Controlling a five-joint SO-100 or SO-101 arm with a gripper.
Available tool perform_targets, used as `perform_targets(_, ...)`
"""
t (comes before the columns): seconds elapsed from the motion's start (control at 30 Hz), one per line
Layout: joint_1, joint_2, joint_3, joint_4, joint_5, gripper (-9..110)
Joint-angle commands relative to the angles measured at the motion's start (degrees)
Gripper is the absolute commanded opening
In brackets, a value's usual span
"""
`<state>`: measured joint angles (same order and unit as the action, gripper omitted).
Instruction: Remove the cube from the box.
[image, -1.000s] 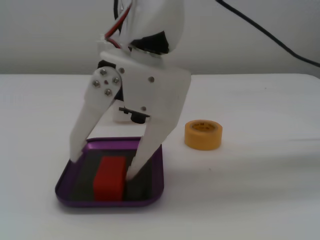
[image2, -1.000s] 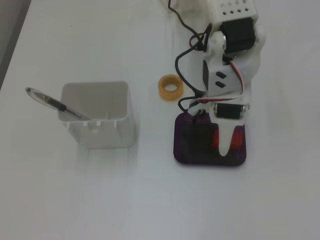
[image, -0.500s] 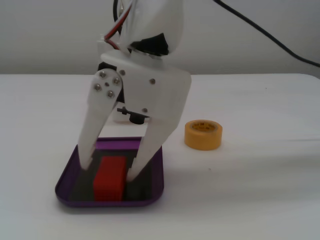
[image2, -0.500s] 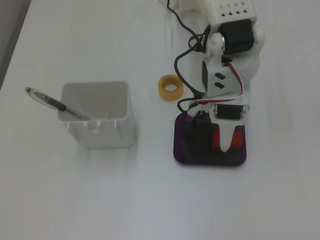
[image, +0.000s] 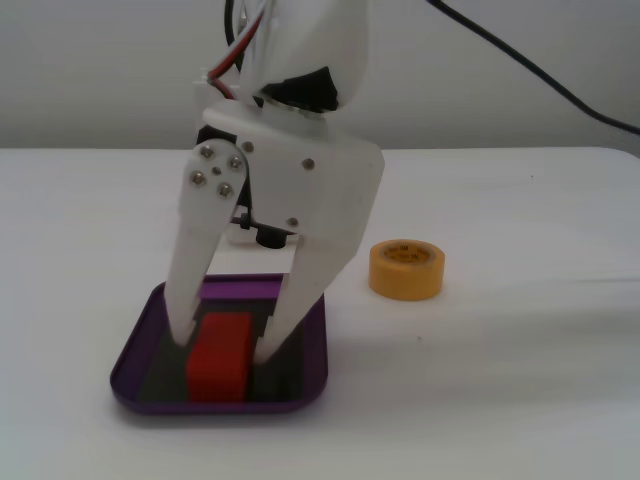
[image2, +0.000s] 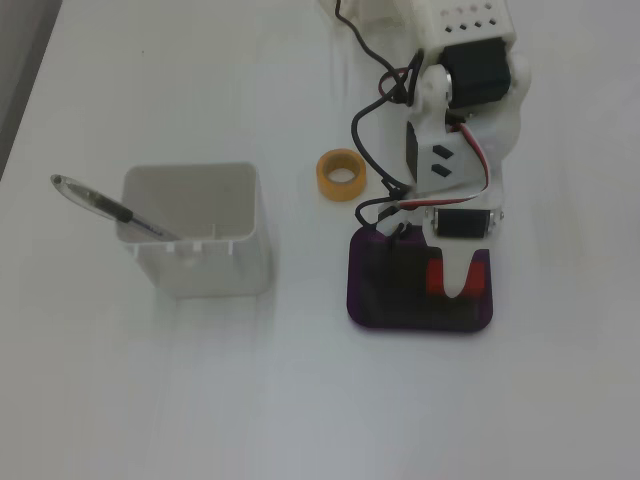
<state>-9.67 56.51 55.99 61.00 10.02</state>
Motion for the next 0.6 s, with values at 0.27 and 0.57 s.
perform_targets(0.27,-0.2,0.5,-1.7,-0.1,-0.4,4)
perform_targets(0.57,-0.2,0.6,-1.8,0.2,-0.4,0)
